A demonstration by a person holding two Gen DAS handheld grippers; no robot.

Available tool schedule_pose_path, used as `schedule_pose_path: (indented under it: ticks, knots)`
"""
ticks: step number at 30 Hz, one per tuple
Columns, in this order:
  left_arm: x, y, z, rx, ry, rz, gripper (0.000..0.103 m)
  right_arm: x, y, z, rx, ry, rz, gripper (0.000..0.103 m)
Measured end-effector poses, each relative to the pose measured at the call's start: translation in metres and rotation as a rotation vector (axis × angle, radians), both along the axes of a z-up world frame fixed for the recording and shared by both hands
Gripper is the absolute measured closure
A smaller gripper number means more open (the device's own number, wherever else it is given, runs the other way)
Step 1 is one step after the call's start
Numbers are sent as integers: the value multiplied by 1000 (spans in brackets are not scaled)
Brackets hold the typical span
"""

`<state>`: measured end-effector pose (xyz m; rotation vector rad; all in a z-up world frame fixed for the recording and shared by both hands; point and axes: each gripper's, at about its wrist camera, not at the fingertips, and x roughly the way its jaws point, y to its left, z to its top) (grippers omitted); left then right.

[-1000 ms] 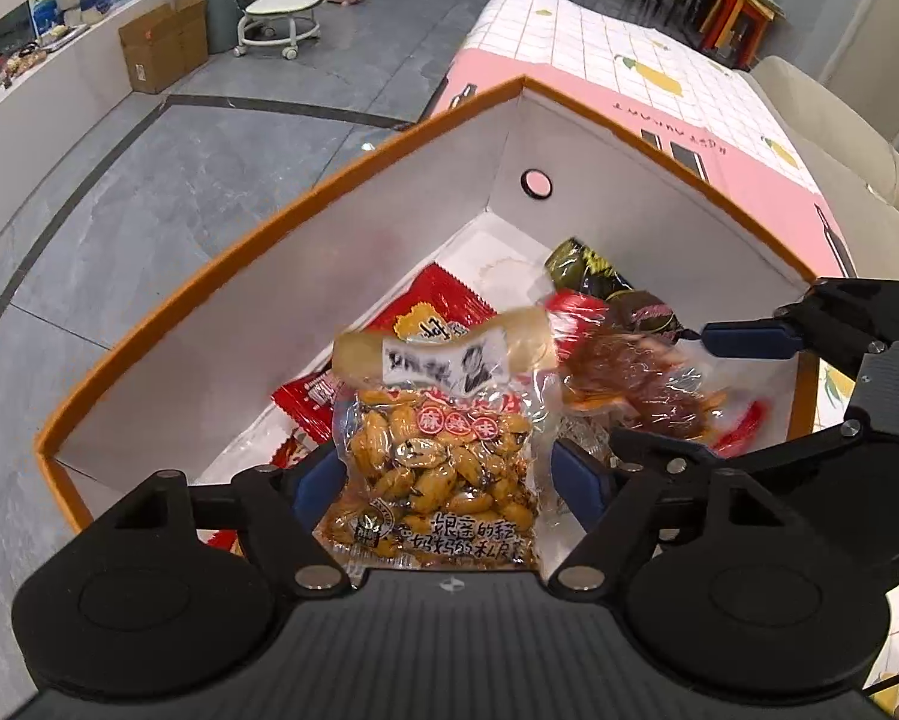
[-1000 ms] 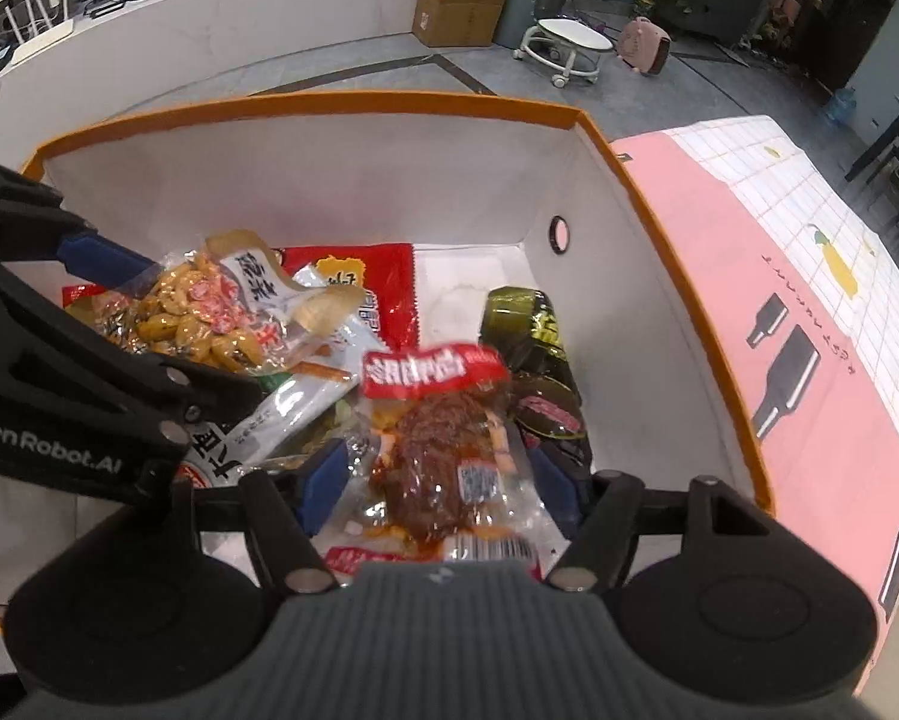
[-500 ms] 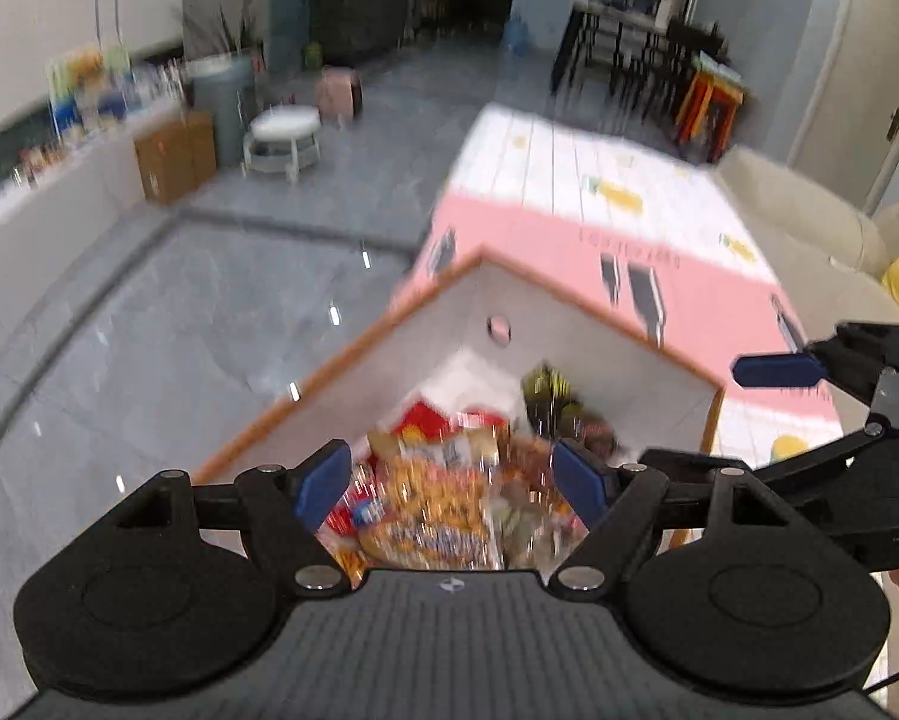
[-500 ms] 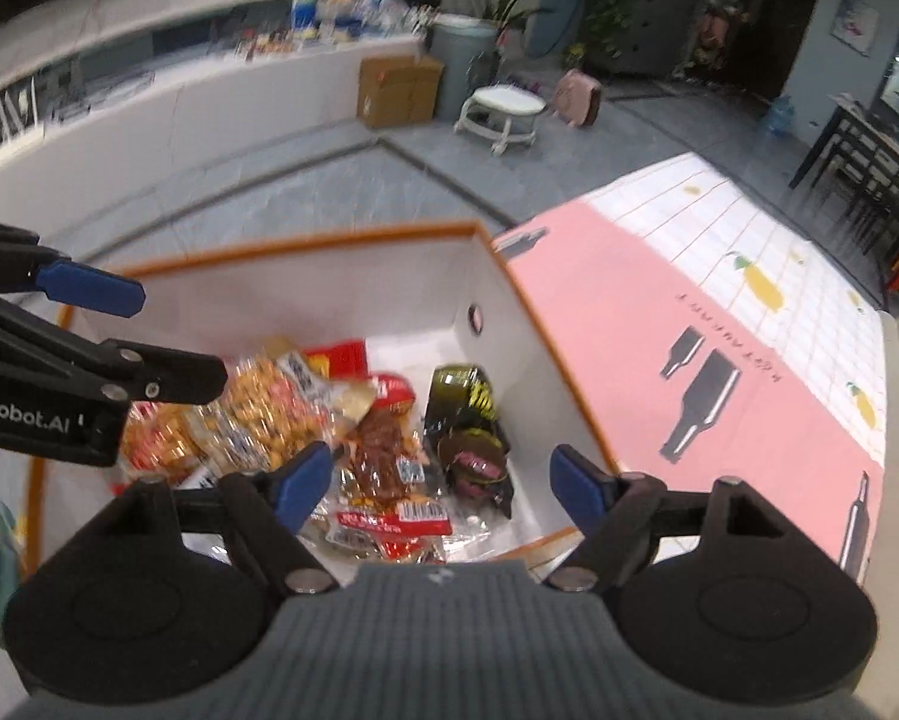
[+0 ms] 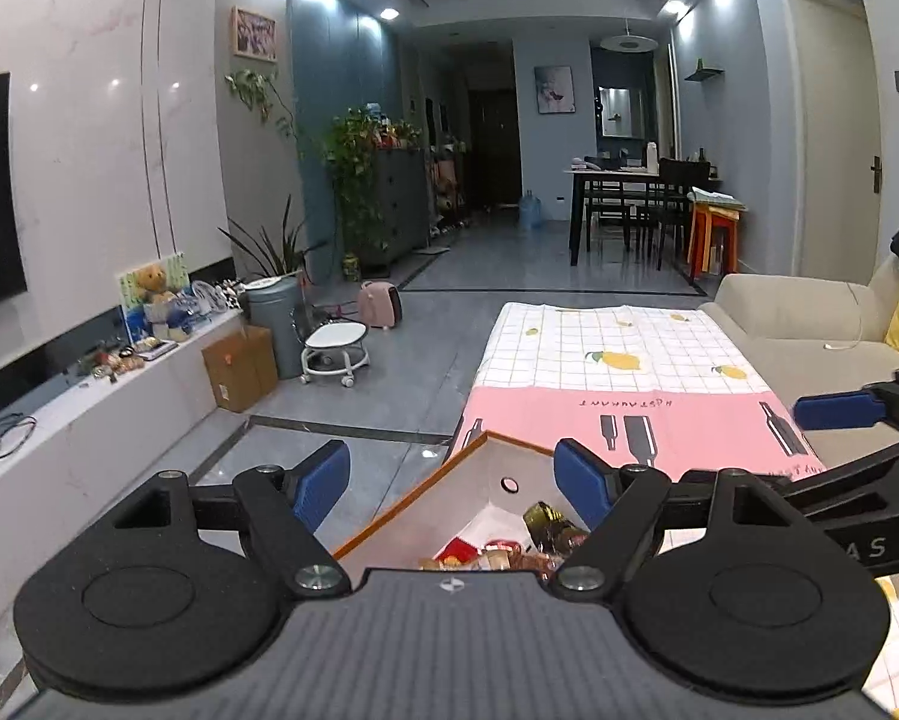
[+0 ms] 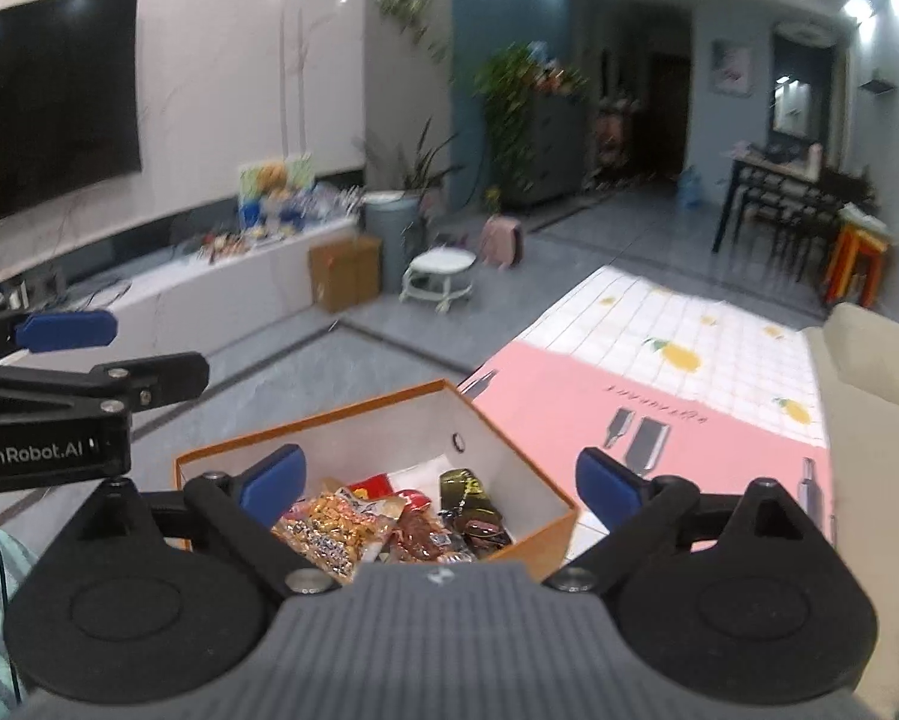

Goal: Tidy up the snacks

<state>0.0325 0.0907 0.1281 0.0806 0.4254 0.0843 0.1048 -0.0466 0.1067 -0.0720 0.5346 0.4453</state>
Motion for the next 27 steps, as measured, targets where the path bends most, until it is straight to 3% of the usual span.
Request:
schedule_pose_path:
  ticks: [5,11,17,27]
  knots:
    - [-20,-11,-12,-15,51,-14,12,-49,-13,-2,10,-37,-56,6]
    - [-20,-16,-36,-54,183,-18,12,-84,-24,-16,-31,-44,-123,4]
    - [-16,-21,-59,-56,277,-4,12,-85,-33,-41,-48,13,-160,4]
    - [-15,-35,-80,-38,352,-22,12,-71,-40,-70,-45,103,-189,4]
